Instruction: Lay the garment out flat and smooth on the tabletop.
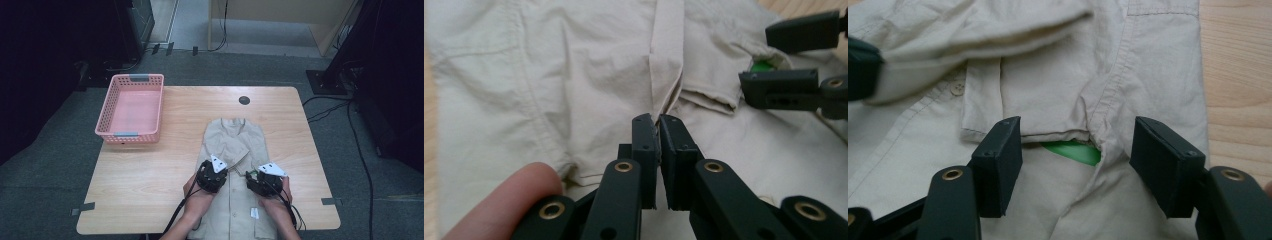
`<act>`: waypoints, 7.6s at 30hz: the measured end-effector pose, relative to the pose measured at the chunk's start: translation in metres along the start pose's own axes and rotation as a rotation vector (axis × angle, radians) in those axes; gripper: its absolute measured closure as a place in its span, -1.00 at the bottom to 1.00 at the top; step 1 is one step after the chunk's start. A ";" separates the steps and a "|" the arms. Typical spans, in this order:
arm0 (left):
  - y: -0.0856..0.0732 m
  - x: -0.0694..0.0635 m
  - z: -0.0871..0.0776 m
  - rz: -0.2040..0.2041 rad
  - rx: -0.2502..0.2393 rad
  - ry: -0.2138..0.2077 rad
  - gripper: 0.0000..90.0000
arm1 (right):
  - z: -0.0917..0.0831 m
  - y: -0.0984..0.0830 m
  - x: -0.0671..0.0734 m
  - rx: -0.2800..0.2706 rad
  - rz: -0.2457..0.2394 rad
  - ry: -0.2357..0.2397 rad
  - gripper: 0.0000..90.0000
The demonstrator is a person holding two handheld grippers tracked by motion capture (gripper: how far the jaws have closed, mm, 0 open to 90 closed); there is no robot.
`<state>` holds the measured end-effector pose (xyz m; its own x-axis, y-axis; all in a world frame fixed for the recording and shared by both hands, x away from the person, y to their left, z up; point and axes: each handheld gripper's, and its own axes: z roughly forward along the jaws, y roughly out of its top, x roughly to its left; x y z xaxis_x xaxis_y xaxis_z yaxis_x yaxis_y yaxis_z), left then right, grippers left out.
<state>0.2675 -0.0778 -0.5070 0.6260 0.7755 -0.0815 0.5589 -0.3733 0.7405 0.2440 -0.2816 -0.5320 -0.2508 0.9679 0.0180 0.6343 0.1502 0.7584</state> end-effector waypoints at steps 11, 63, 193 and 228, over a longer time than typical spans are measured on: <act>-0.014 0.058 -0.040 -0.110 -0.073 0.084 0.94 | 0.000 0.000 0.000 -0.001 -0.001 -0.001 -0.17; -0.067 0.140 -0.071 -0.284 -0.154 0.206 0.29 | -0.011 -0.010 -0.021 0.005 -0.007 0.009 -0.26; -0.062 0.122 -0.052 -0.113 -0.021 0.272 -0.37 | -0.029 0.026 -0.175 -0.110 0.276 -0.274 0.46; -0.062 0.108 -0.072 -0.176 -0.070 0.238 -0.30 | -0.048 -0.003 -0.115 -0.007 0.103 -0.030 0.34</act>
<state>0.2609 0.0656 -0.5136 0.3729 0.9259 -0.0599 0.6033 -0.1929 0.7738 0.2357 -0.4026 -0.5056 -0.1623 0.9838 0.0762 0.6500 0.0485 0.7584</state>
